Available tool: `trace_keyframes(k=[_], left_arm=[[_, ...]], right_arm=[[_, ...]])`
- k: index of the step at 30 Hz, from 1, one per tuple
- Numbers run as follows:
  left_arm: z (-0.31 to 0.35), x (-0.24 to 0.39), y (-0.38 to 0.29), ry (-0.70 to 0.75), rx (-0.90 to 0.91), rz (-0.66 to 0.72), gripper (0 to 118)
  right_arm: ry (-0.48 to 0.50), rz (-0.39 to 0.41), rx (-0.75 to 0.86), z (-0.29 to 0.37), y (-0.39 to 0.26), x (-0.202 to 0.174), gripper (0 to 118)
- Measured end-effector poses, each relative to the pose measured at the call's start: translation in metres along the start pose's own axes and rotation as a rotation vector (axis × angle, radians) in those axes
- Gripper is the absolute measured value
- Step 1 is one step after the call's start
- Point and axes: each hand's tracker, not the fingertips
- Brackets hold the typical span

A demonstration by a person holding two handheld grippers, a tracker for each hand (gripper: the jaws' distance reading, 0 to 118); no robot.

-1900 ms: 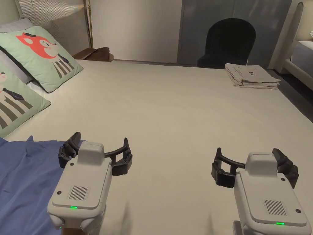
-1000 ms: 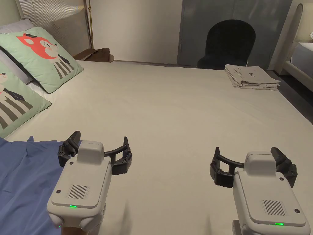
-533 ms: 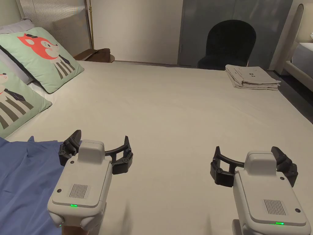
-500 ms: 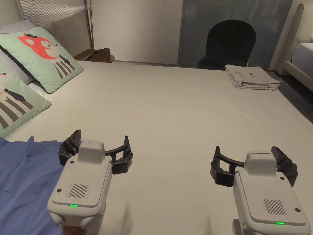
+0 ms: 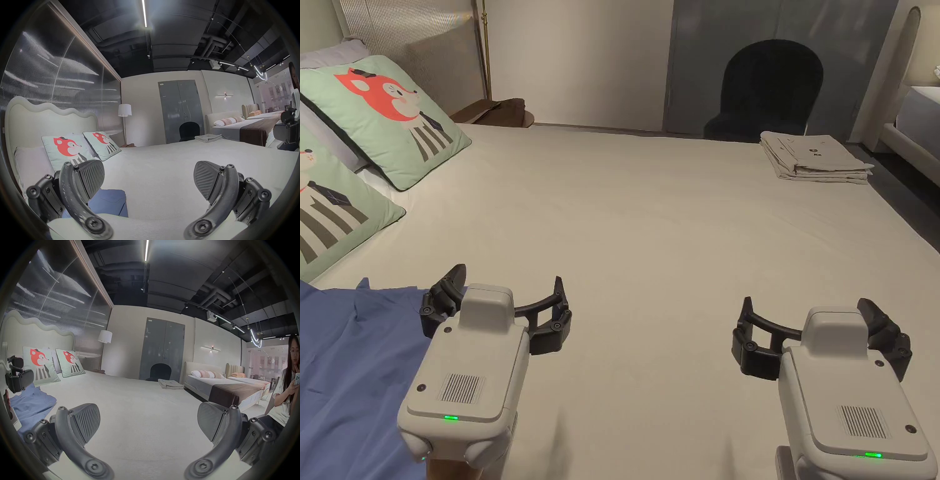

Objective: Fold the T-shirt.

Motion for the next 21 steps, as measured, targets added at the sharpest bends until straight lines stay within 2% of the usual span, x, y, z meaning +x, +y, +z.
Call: trace_keyframes(k=[21], left_arm=[[0.0012, 0.0005, 0.0031, -0.001, -0.004, 0.009, 109]], right_arm=[[-0.011, 0.005, 0.0, 0.0004, 0.0016, 0.0018, 117]])
